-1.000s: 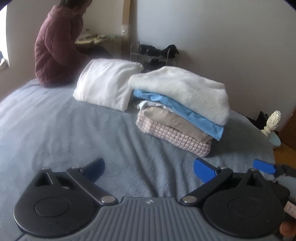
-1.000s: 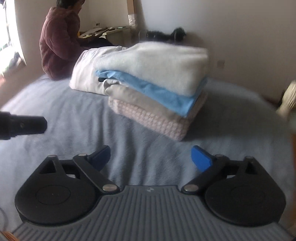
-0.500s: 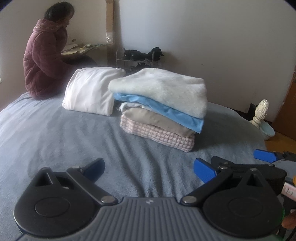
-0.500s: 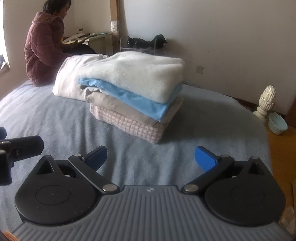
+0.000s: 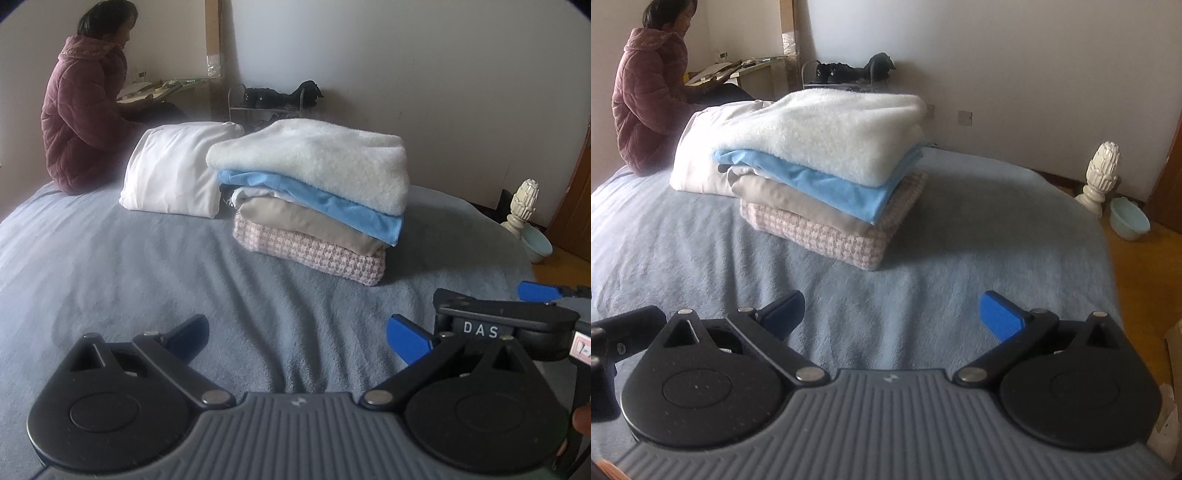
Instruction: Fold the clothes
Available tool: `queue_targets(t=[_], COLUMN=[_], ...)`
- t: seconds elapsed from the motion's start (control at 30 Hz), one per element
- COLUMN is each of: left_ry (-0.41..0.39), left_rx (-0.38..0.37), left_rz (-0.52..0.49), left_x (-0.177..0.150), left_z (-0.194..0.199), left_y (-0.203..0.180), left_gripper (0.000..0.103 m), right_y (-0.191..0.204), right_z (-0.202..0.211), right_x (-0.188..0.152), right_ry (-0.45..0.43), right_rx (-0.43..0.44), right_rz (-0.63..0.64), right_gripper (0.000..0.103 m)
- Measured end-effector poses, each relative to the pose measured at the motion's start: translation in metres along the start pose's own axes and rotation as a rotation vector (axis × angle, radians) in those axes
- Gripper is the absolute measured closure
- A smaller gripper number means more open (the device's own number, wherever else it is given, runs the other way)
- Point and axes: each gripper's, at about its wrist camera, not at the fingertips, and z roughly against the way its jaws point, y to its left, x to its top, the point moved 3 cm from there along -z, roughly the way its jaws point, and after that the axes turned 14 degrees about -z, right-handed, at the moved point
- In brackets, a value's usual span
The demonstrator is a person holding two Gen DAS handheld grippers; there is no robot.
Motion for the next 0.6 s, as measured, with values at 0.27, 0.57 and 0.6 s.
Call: queue_targets(t=[0.27,0.57,0.6], left_ry=[0.006,0.012,0.012], left_rx=[-0.003,-0.002,-0.001], left_rz=[0.008,0.005,0.006], left_x=[-0.0018,-0.0023,-0.0021], left_z=[-0.0019,-0.0028,-0.0027], left_y=[0.0032,0.0023,0.0023], left_gripper=[0.0,0.0,0.0], right_y=[0.002,0.006,0.0064], right_z=[0.0003,0.0007,0.0007], right_x=[-0.001,-0.0036,-0.0039], right_ry=[-0.003,-0.013,-0.014], right_rx=[-0.009,-0.018,-0.019], right_rz=[0.015,0.046,0.051], right_gripper=[0.001,0.001,0.001])
